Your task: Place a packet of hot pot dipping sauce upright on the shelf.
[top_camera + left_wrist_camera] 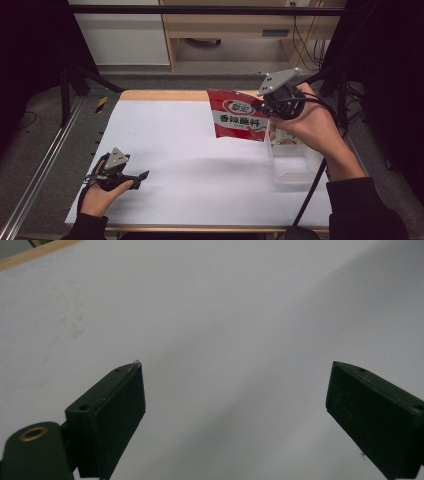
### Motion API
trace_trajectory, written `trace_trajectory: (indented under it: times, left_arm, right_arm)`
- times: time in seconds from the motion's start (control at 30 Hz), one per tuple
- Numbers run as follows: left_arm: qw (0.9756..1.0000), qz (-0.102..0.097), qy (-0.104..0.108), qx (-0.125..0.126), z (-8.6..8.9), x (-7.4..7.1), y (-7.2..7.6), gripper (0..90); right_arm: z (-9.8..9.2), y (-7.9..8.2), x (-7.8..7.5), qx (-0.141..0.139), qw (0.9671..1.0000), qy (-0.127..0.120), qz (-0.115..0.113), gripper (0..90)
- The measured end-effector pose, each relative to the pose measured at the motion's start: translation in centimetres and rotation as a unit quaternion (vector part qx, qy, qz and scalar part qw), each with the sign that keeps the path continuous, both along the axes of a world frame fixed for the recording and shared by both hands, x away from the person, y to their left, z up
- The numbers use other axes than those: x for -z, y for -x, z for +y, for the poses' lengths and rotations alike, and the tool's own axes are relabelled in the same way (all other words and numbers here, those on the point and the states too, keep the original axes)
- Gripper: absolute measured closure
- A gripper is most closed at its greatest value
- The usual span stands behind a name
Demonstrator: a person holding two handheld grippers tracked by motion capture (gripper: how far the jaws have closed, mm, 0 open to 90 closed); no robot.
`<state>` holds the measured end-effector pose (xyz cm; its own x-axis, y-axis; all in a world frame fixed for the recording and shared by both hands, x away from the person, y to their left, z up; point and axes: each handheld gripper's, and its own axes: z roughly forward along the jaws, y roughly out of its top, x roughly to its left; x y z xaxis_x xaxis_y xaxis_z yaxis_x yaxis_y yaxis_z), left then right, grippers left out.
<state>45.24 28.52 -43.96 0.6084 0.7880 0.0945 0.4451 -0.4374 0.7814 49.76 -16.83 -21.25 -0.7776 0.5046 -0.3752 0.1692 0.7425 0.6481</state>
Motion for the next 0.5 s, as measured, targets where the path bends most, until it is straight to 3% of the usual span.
trace_trajectory:
  times: [0.5]
  left_arm:
    - [1.0000,0.003,-0.001,-0.008,0.6,0.4,-0.1,8.6]
  right_arm:
    - [-3.3,1.3,-0.4,0.032,0.9994,-0.004,0.010,89.8]
